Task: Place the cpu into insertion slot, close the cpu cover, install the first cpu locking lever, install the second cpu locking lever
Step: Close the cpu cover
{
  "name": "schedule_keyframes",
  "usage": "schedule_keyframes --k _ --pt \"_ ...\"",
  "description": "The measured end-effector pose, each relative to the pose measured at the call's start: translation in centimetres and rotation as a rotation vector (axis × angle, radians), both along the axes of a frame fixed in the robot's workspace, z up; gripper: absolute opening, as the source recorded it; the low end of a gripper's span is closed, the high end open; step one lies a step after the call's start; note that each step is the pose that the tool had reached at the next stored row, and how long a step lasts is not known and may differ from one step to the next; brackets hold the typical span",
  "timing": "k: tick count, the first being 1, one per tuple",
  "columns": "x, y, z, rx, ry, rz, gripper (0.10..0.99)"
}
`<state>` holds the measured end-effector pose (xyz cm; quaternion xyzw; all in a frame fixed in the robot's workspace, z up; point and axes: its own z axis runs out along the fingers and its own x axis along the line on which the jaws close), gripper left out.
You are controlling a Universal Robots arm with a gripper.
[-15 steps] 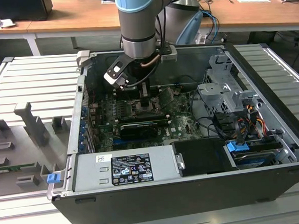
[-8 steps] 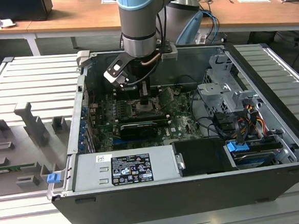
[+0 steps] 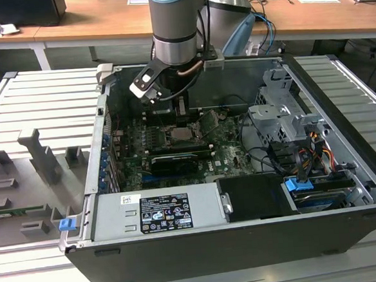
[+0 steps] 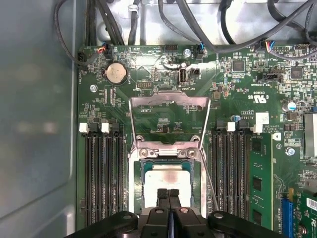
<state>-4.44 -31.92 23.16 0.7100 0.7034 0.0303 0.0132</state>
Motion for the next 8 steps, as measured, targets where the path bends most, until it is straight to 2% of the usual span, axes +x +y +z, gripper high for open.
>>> schedule_keyframes --k 6,8 --pt "0.08 0.0 0.12 -0.001 0.0003 0.0 0.106" --pt "0.08 0.01 0.53 -0.002 0.0002 0.0 0.106"
